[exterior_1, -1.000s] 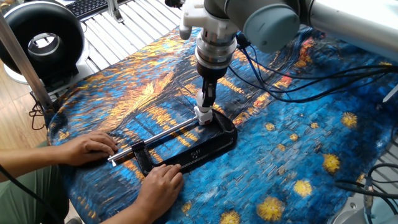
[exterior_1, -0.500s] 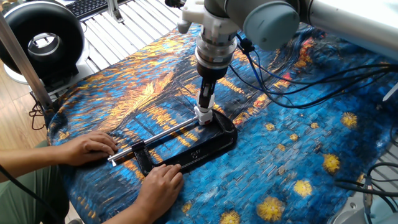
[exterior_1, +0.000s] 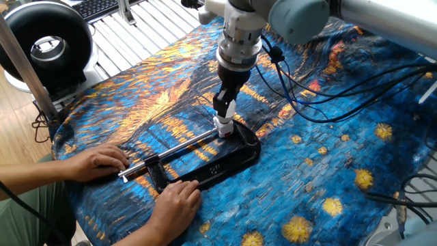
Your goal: Install the light bulb by rotating it
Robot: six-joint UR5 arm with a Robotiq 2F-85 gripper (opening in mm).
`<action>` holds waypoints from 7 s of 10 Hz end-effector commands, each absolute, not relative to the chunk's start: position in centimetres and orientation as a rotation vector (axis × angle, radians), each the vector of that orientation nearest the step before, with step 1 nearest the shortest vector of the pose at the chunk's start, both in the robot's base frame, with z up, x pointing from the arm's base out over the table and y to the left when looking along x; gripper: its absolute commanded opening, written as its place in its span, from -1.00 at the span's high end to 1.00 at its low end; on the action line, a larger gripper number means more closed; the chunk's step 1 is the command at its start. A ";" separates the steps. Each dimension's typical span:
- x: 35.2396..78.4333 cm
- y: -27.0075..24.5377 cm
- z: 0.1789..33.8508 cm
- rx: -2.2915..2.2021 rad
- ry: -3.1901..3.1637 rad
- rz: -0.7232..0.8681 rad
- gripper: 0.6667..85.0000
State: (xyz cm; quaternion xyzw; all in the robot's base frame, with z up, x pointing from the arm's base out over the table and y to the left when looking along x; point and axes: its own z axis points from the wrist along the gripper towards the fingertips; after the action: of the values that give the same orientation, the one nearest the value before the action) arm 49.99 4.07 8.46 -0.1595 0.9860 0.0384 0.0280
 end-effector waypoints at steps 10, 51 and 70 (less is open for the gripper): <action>48.6 3.1 9.7 -0.897 3.028 0.047 -0.58; 50.0 5.6 8.7 -0.304 3.066 0.214 0.30; 49.4 4.6 10.5 -1.402 2.790 -0.078 -0.48</action>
State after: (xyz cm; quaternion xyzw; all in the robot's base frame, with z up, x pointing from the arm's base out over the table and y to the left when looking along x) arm 49.15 4.51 10.47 -0.3937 0.9191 -0.0147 0.0030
